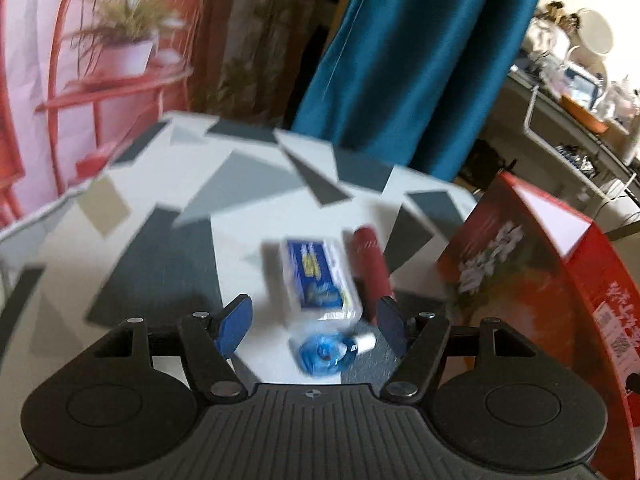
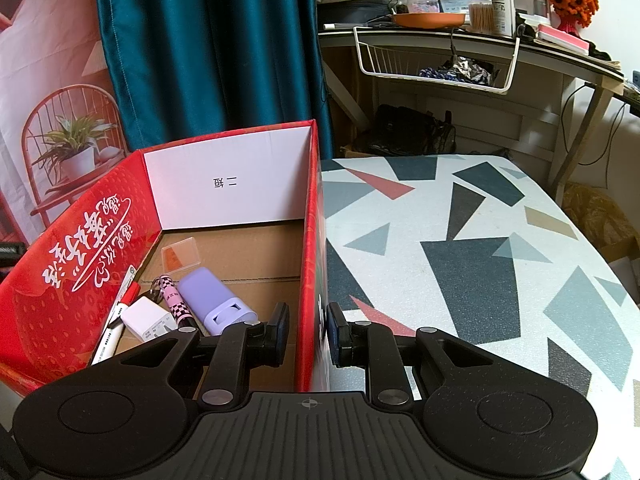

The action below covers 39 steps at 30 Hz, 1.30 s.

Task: Organize rigid objects
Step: 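Release the gold card and return the left gripper over the blue correction tape, then grasp the blue correction tape with the left gripper and lift it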

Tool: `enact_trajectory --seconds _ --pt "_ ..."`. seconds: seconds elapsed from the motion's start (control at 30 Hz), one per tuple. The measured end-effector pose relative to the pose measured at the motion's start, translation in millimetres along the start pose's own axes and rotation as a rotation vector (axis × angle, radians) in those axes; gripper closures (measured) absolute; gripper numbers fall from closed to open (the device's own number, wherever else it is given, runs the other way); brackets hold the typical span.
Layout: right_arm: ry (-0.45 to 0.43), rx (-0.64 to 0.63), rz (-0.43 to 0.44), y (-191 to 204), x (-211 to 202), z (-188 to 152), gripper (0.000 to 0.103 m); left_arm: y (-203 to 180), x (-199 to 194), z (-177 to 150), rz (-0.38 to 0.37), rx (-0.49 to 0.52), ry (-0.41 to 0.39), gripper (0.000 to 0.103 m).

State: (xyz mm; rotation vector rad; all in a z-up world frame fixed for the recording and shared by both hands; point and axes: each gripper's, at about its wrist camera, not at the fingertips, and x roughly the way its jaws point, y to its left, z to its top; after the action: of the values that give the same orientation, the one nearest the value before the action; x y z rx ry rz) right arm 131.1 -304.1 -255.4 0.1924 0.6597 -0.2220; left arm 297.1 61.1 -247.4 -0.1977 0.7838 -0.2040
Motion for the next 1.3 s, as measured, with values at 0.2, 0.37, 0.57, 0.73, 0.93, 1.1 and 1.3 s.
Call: enact_trajectory --seconds 0.2,0.37,0.57,0.73,0.93,1.1,1.3 --pt "0.0 -0.001 0.0 -0.1 -0.1 0.0 0.083 -8.9 20.2 -14.0 0.106 -0.086 0.041 0.019" --pt "-0.001 0.0 0.0 0.0 -0.2 -0.1 0.083 -22.4 29.9 -17.0 0.178 -0.084 0.032 0.009" --pt "-0.001 0.0 0.0 0.2 0.0 0.1 0.083 -35.1 40.4 -20.2 0.249 -0.012 0.037 0.008" --pt "-0.001 0.0 0.0 -0.1 -0.3 -0.1 0.083 -40.7 44.7 -20.8 0.281 0.014 0.038 0.008" --pt "0.0 0.0 0.0 -0.1 -0.4 0.0 0.083 -48.8 45.3 -24.7 0.32 0.068 0.039 0.012" --pt "-0.001 0.001 0.0 -0.1 -0.4 0.0 0.083 -48.3 37.4 -27.8 0.311 0.103 0.014 0.033" --pt "-0.001 0.0 0.001 -0.2 -0.5 -0.1 0.083 -45.3 23.4 -36.2 0.24 0.122 0.012 0.043"
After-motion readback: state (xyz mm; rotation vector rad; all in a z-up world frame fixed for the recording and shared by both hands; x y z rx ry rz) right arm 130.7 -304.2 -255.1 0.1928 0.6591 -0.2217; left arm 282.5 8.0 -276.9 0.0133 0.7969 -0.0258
